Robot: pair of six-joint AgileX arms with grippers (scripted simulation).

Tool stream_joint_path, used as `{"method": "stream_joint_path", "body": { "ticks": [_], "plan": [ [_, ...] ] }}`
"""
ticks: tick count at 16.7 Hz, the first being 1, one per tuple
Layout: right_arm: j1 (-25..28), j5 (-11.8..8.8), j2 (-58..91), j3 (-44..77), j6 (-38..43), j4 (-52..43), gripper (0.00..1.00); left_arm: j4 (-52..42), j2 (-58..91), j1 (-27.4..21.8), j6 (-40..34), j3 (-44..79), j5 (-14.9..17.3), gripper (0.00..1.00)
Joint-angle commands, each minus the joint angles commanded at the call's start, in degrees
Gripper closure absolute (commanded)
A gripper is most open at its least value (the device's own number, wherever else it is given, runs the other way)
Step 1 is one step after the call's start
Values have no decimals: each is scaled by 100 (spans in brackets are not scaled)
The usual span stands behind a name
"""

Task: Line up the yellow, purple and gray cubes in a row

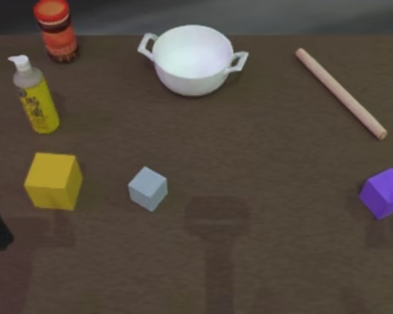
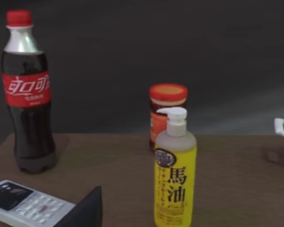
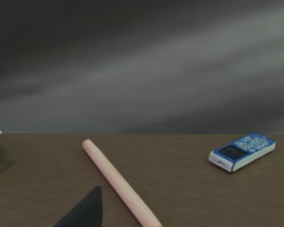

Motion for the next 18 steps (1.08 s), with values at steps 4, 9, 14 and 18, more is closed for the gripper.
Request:
{"method": "stream_joint_path", "body": {
  "ticks": [4,9,14,18],
  "plan": [
    [0,0,0,0,0,0,0,-112,173,-58,10,173,6,0],
    [0,0,0,0,0,0,0,-971,1667,-456,91,1544,14,0],
    [0,0,0,0,0,0,0,-2372,4543,-1060,238,3658,2,0],
    [0,0,0,0,0,0,0,-3630,7173,-1594,372,5448,-7,0]
  ]
}}
